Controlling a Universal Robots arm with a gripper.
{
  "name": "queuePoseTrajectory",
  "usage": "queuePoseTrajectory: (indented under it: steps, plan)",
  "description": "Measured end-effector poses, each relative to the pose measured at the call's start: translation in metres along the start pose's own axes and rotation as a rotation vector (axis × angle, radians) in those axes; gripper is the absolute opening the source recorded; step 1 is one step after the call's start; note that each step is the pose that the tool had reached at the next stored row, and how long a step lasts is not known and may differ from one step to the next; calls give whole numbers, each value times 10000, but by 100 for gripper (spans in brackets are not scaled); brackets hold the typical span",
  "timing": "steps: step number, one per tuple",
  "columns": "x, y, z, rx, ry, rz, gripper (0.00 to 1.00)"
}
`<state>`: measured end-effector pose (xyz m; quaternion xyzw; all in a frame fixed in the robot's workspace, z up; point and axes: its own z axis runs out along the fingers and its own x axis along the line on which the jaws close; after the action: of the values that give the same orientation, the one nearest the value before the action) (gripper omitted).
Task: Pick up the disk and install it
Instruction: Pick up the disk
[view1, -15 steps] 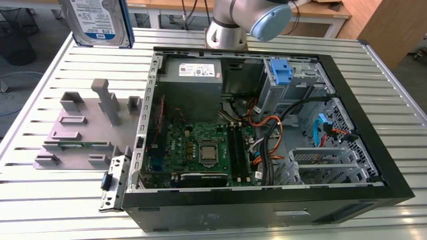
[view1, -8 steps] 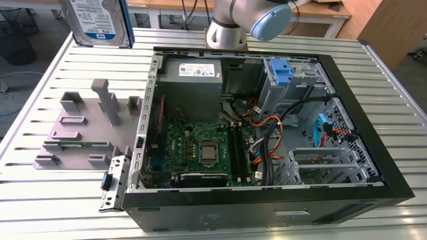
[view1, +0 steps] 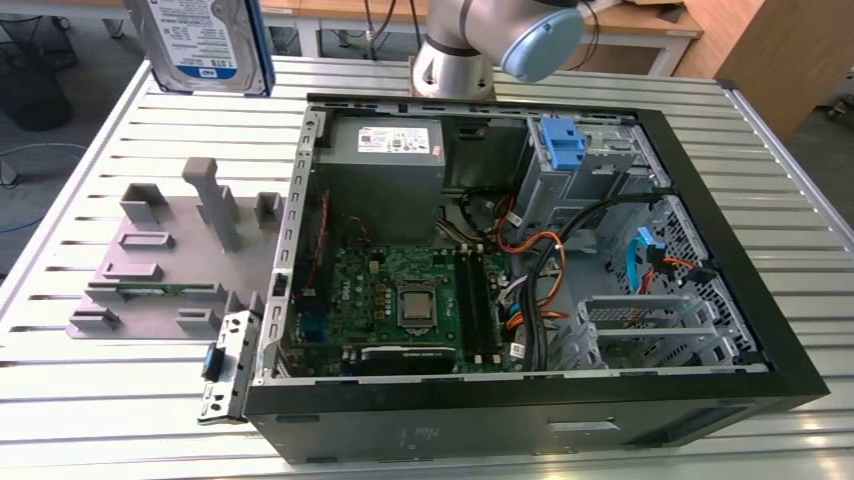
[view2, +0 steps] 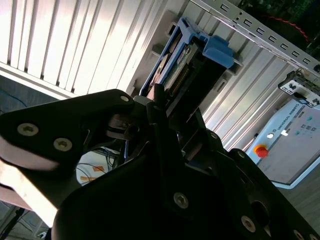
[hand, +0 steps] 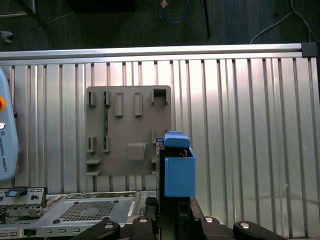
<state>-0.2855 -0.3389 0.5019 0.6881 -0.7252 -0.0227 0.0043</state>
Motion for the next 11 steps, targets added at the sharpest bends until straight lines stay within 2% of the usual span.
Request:
queuePoseTrajectory:
  steps: [4, 11]
  plan:
    - [-5, -92, -3, 0, -1, 0, 35]
    - [-16, -297, -11, -5, 0, 0, 35]
